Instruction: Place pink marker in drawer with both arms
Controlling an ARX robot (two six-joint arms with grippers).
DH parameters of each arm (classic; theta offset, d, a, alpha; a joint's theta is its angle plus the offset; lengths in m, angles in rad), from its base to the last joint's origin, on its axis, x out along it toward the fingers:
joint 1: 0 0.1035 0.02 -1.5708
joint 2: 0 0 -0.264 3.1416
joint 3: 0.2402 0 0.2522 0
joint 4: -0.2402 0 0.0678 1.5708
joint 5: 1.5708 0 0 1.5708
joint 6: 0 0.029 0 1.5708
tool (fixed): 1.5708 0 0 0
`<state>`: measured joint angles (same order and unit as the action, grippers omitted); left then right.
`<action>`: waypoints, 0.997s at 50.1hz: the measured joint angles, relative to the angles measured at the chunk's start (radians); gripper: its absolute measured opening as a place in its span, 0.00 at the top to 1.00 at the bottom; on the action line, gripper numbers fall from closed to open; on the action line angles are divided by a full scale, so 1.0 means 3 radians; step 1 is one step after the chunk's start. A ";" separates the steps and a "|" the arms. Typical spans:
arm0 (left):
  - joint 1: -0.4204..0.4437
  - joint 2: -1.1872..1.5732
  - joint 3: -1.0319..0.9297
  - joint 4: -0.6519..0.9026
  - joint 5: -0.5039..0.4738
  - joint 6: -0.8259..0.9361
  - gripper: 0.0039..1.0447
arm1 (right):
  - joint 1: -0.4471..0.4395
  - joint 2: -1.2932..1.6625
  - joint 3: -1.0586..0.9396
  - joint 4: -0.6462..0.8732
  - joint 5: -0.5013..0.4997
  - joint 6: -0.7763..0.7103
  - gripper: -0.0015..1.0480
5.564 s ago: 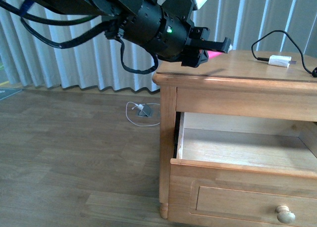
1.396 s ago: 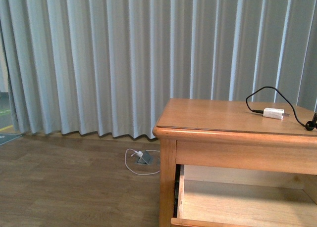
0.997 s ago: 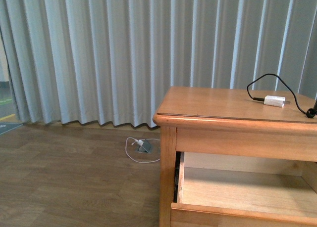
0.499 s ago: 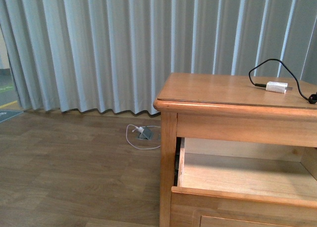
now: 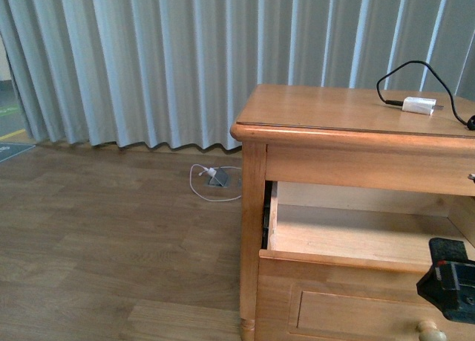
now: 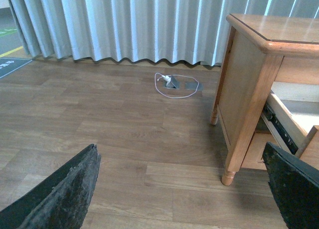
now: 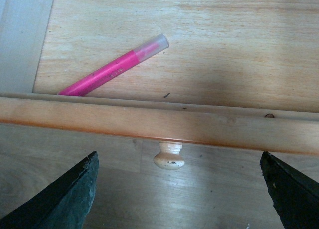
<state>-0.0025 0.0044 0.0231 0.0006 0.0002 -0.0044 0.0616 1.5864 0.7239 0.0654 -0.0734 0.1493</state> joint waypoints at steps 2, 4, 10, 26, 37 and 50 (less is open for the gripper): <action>0.0000 0.0000 0.0000 0.0000 0.0000 0.0000 0.05 | 0.0004 0.0075 0.0039 0.0074 0.0037 0.0020 0.08; 0.0000 0.0000 0.0000 0.0000 0.0000 0.0000 0.05 | 0.0006 0.0159 0.0080 0.0160 0.0078 0.0023 0.08; 0.0000 0.0000 0.0000 0.0000 0.0000 0.0000 0.05 | 0.0009 0.0357 0.0212 0.0343 0.0158 0.0043 0.08; 0.0000 0.0000 0.0000 0.0000 0.0000 0.0000 0.05 | 0.0013 0.0926 0.0600 0.0846 0.0430 0.0022 0.08; 0.0000 0.0000 0.0000 0.0000 0.0000 0.0000 0.05 | 0.0015 0.1311 0.0970 0.1007 0.0580 0.0037 0.08; 0.0000 0.0000 0.0000 0.0000 0.0000 0.0000 0.05 | 0.0014 0.1673 0.1386 0.1086 0.0687 0.0130 0.08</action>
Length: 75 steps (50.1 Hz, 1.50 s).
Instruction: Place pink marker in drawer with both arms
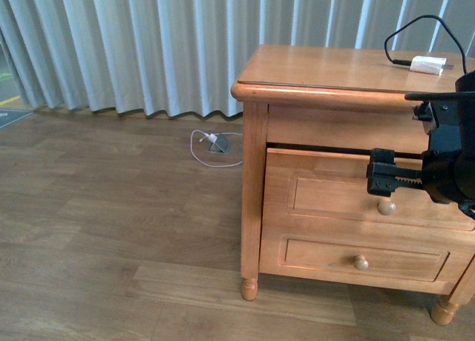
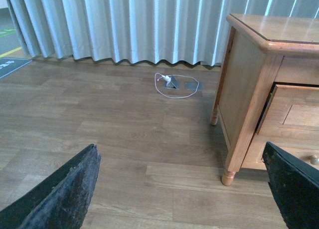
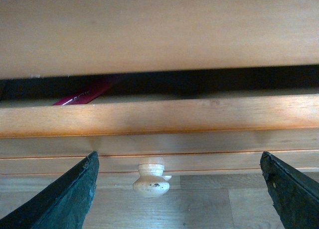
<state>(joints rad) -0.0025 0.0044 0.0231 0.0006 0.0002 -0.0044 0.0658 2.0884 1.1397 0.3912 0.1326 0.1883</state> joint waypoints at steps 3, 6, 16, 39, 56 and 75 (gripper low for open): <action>0.0000 0.0000 0.0000 0.0000 0.0000 0.0000 0.05 | -0.0004 0.0072 0.0093 0.0036 0.0031 0.0014 0.08; 0.0000 0.0000 0.0000 0.0000 0.0000 0.0000 0.05 | -0.0005 0.0120 0.0123 0.0083 0.0076 0.0025 0.08; 0.0000 0.0000 0.0000 0.0000 0.0000 0.0000 0.05 | -0.0015 0.0230 0.0165 0.0313 0.0108 0.0024 0.08; 0.0000 0.0000 0.0000 0.0000 0.0000 0.0000 0.05 | -0.0019 0.0120 -0.0011 0.0506 0.0102 0.0042 0.08; 0.0000 0.0000 0.0000 0.0000 0.0000 0.0000 0.05 | -0.0051 -0.0996 -0.0809 0.0006 -0.0408 0.0109 0.08; 0.0000 0.0000 0.0000 0.0000 0.0000 0.0000 0.05 | -0.0340 -0.3161 -0.1690 -0.1080 -0.1261 0.0123 0.08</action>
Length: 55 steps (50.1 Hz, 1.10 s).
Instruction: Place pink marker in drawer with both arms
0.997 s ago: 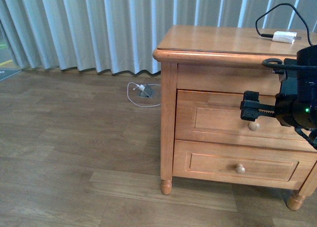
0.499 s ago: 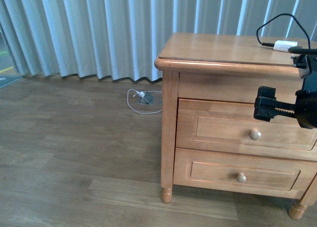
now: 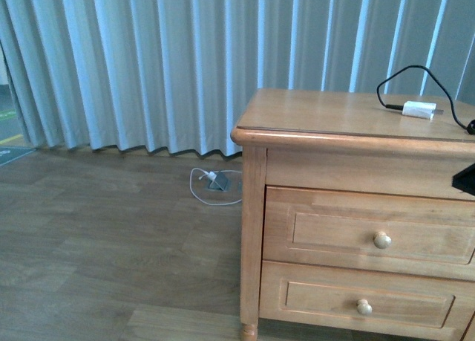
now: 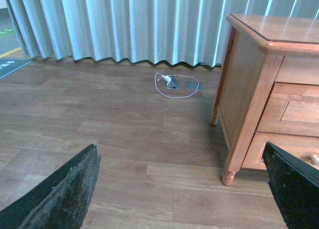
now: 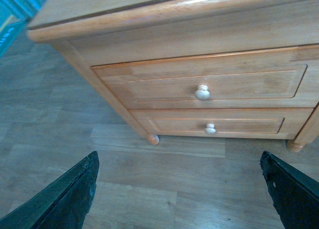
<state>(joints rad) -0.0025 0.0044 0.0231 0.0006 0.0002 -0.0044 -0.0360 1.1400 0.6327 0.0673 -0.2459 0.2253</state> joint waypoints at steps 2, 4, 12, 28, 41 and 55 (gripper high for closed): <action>0.0000 0.0000 0.0000 0.0000 0.0000 0.0000 0.05 | -0.0027 -0.0219 -0.0053 -0.0135 -0.0083 0.0000 0.08; 0.0000 0.0000 0.0000 0.0000 0.0000 0.0000 0.05 | -0.0058 -0.0596 -0.0140 -0.0367 -0.0187 -0.0001 0.08; 0.0000 0.0000 0.0000 0.0000 0.0000 0.0000 0.05 | -0.0099 -0.1465 -0.0367 -0.0725 -0.0249 -0.0015 0.08; 0.0000 0.0000 0.0000 0.0000 0.0000 0.0000 0.05 | 0.0097 -0.1807 -0.0980 0.0539 0.0762 -0.0526 0.32; 0.0000 0.0000 0.0000 0.0000 0.0000 0.0000 0.05 | 0.0111 -0.2248 -0.1560 0.0745 0.0820 -0.0717 0.91; 0.0000 0.0000 0.0000 0.0000 0.0000 0.0000 0.05 | 0.0111 -0.2694 -0.1859 0.0627 0.0819 -0.0736 0.99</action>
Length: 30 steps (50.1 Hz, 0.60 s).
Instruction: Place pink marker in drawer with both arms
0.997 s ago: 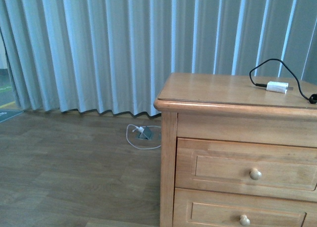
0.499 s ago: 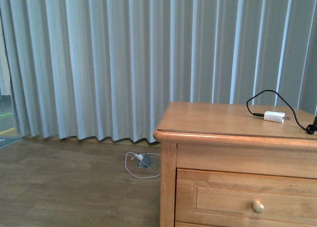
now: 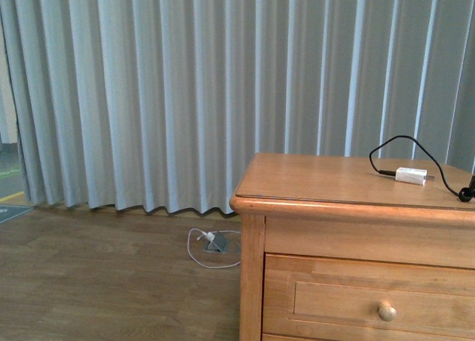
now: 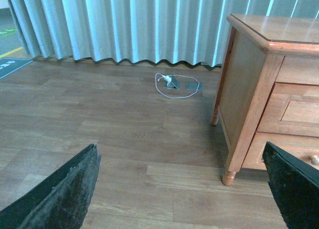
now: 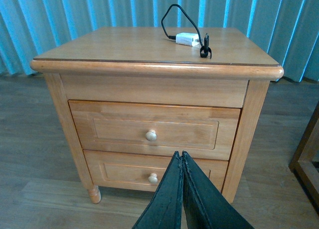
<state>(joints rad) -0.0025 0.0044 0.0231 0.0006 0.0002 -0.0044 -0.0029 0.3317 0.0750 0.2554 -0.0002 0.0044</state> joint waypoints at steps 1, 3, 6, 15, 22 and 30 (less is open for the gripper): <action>0.0000 0.0000 0.0000 0.0000 0.0000 0.0000 0.05 | 0.0000 -0.0020 -0.0008 -0.0011 0.0000 0.0000 0.99; 0.0000 0.0000 0.0000 0.0000 -0.0001 0.0000 0.05 | 0.0000 -0.0061 -0.0024 -0.0032 0.0000 0.0000 0.99; 0.0000 0.0000 0.0000 0.0000 0.0000 0.0000 0.05 | 0.0000 -0.0146 -0.0061 -0.0081 0.0000 0.0000 0.99; 0.0000 0.0000 0.0000 0.0000 0.0000 0.0000 0.05 | 0.0000 -0.0313 -0.0120 -0.0191 0.0000 0.0000 0.99; 0.0000 0.0000 0.0000 0.0000 -0.0001 -0.0001 0.05 | 0.0000 -0.0437 -0.0233 -0.0188 0.0000 -0.0003 0.99; 0.0000 0.0000 0.0000 0.0000 -0.0001 0.0000 0.05 | 0.0000 -0.0690 -0.0229 -0.0473 0.0000 -0.0003 0.99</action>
<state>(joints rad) -0.0025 0.0044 0.0231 0.0006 -0.0002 -0.0044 -0.0029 0.1246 0.0063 0.1135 -0.0002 0.0036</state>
